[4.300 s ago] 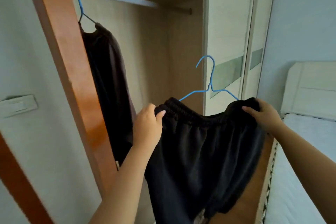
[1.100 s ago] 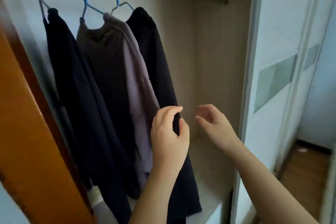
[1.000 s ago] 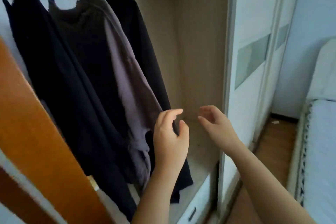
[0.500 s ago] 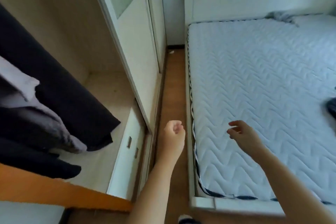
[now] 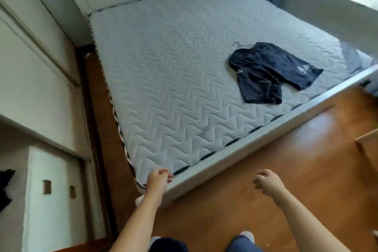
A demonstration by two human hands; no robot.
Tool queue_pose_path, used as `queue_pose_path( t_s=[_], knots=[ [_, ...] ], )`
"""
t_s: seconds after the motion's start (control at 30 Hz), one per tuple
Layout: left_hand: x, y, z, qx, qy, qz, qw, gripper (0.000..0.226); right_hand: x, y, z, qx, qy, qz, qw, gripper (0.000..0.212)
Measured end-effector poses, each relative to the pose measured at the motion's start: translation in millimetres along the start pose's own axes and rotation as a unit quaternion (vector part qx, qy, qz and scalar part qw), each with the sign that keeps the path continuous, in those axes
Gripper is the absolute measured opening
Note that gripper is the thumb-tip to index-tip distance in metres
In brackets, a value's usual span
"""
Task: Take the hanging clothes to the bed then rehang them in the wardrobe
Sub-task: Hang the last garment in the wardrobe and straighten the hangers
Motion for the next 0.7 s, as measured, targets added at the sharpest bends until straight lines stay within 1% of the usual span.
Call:
queue_pose_path(
  t_s=[0.13,0.23,0.3,0.4,0.5,0.6,0.7],
  knots=[
    [14.6,28.1,-135.6,0.069,-0.034,0.058,0.995,0.017,-107.0,7.3,121.4,-0.062,-0.05,-0.082,0.993,0.016],
    [21.5,57.5,-221.8,0.116,-0.081,0.102,0.985,0.017,-182.2,26.2,202.6,-0.129,-0.115,-0.145,0.974,0.015],
    [19.5,74.4,-266.5,0.139,-0.115,0.119,0.976,0.016,-224.2,39.8,240.9,-0.165,-0.15,-0.178,0.959,0.012],
    [5.1,85.4,-321.8,0.171,-0.166,0.106,0.966,0.013,-271.8,50.3,271.7,-0.19,-0.202,-0.212,0.937,0.014],
    [-18.5,82.1,-366.8,0.184,-0.197,0.089,0.959,0.019,-302.8,47.9,288.7,-0.215,-0.262,-0.252,0.906,0.014],
    [-43.9,67.6,-411.1,0.189,-0.206,0.086,0.956,0.025,-316.4,31.0,296.1,-0.223,-0.296,-0.282,0.885,0.013],
    [-69.5,45.5,-464.2,0.199,-0.197,0.098,0.955,0.033,-311.0,-11.1,315.2,-0.214,-0.303,-0.294,0.881,0.014]
  ],
)
Point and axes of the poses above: each hand's wrist, its own y-axis away from the middle knuckle, its own z-axis out of the back of the hand, x = y × z, the point moved 9 cm from there along -y, towards the middle knuckle, and after that the axes turned 6 degrees about z, right-handed, at the moved point
